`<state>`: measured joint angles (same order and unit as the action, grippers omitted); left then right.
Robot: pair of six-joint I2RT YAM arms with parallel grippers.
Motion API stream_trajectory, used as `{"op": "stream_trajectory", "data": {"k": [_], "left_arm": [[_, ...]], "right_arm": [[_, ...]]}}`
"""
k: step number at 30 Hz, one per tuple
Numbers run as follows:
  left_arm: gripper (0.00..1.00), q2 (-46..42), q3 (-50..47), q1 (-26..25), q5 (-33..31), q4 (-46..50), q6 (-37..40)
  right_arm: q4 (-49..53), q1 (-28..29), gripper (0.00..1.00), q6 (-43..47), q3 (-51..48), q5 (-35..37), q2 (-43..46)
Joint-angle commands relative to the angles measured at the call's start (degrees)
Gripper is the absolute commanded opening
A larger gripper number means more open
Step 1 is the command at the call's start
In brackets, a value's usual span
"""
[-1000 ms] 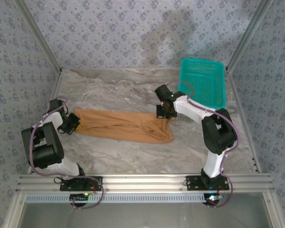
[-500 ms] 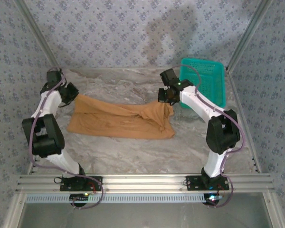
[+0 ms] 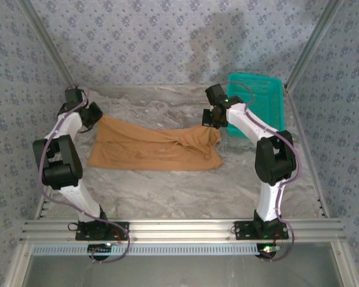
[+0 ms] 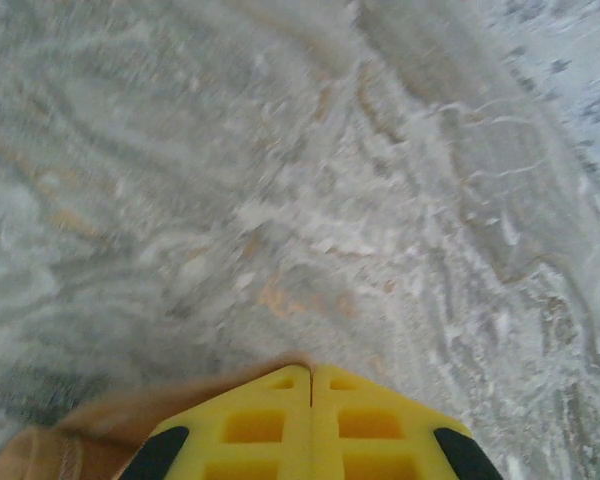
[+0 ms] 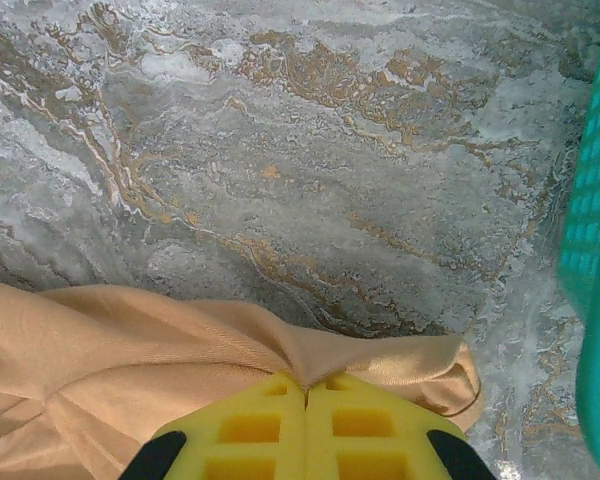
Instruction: Fold the inside-out t-shirt
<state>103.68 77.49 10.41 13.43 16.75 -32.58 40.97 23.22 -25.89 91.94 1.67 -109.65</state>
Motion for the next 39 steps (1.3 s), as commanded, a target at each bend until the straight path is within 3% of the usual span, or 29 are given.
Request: {"op": "stream_trajectory", "data": {"k": [1, 5, 8, 14, 26, 39], "left_arm": [[0.00, -1.3, 3.1, -1.2, 3.1, -4.9, 3.5], [0.00, 3.0, 5.8, -3.1, 5.2, -4.2, 7.3], [0.00, 2.3, 1.2, -3.2, 5.5, -6.8, 7.8], [0.03, -4.9, -12.0, -2.9, -4.5, -9.9, 8.2], [0.00, -10.9, -21.9, 3.3, -9.8, -7.1, 4.7], [0.00, -5.3, -21.7, 4.3, -5.4, -7.1, 3.7]], "right_arm": [[0.9, -0.2, 0.00, 0.5, 1.2, 0.0, -0.6], [0.6, -0.1, 0.00, 0.4, 1.1, 0.0, -1.0], [0.5, 0.0, 0.00, 0.4, 0.5, 0.0, -1.0], [0.9, 0.0, 0.00, 0.4, -1.6, -0.3, 0.1], [1.1, -2.3, 0.00, 0.7, -6.7, -0.3, 3.5], [1.4, -2.6, 0.00, 1.0, -5.0, 0.1, 1.4]]}}
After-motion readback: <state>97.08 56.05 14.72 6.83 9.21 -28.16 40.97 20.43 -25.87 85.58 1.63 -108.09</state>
